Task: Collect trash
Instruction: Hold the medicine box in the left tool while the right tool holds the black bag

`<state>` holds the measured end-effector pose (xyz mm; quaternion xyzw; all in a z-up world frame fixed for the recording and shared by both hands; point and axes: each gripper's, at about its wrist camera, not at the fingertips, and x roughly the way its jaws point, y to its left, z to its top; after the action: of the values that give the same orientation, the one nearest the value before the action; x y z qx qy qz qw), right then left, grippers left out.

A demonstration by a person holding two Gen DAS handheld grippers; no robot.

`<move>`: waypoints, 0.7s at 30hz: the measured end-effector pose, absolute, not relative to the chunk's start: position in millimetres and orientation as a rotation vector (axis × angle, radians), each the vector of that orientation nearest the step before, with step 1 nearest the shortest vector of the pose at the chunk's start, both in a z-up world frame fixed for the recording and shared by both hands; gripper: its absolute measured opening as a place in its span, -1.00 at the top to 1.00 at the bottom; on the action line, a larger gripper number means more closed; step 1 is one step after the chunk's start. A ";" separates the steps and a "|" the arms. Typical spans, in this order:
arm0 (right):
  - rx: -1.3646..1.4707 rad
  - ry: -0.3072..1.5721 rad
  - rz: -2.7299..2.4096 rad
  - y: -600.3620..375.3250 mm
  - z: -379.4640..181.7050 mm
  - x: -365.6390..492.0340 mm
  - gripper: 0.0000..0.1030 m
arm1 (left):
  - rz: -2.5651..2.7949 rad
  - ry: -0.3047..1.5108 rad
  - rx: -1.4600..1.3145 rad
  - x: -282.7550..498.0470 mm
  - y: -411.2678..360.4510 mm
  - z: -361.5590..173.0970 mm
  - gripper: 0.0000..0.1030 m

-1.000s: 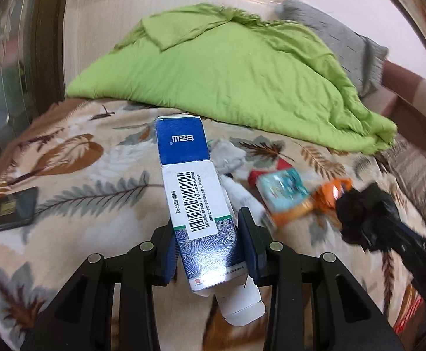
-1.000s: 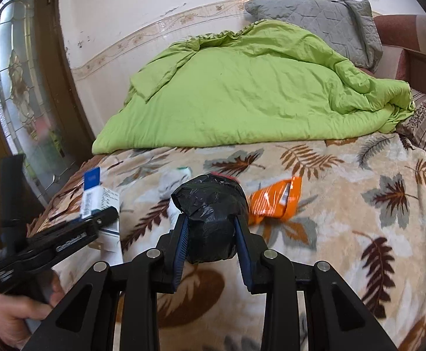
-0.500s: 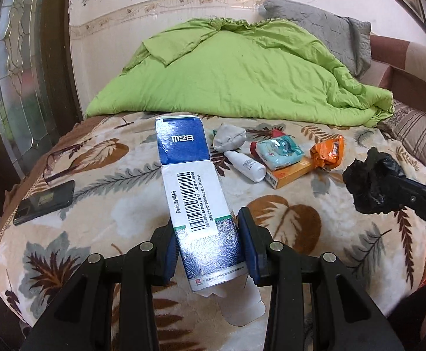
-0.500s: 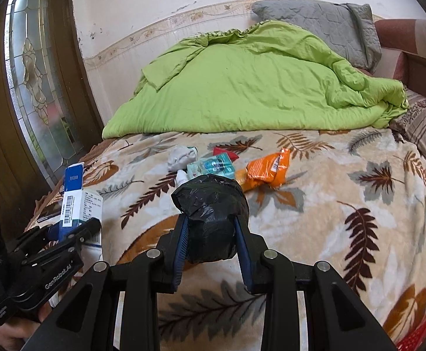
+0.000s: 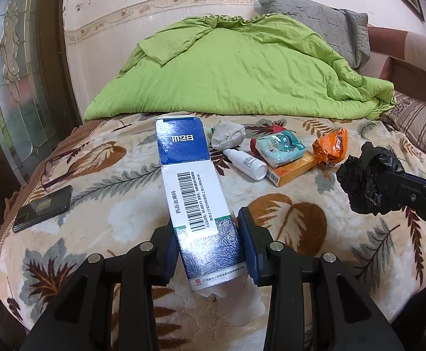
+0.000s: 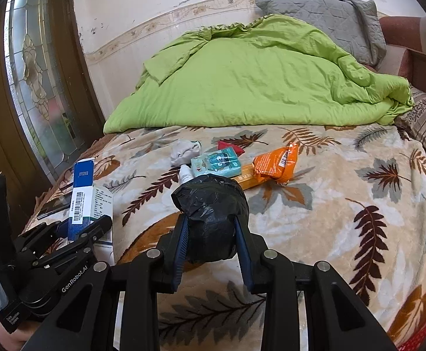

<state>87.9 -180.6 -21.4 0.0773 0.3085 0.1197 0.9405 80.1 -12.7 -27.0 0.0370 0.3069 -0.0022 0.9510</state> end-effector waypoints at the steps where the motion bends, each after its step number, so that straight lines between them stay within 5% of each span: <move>1: 0.157 0.629 0.244 -180.4 -21.5 87.9 0.34 | -0.005 0.623 0.076 80.1 -12.5 -26.9 0.29; 21: 0.167 0.632 0.233 -183.3 -21.5 88.6 0.34 | -0.004 0.609 0.095 77.5 -16.1 -25.0 0.29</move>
<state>88.6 -183.3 -21.5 0.0818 0.3098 0.1139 0.9404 77.5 -16.1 -25.0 0.0466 0.2998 -0.0021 0.9529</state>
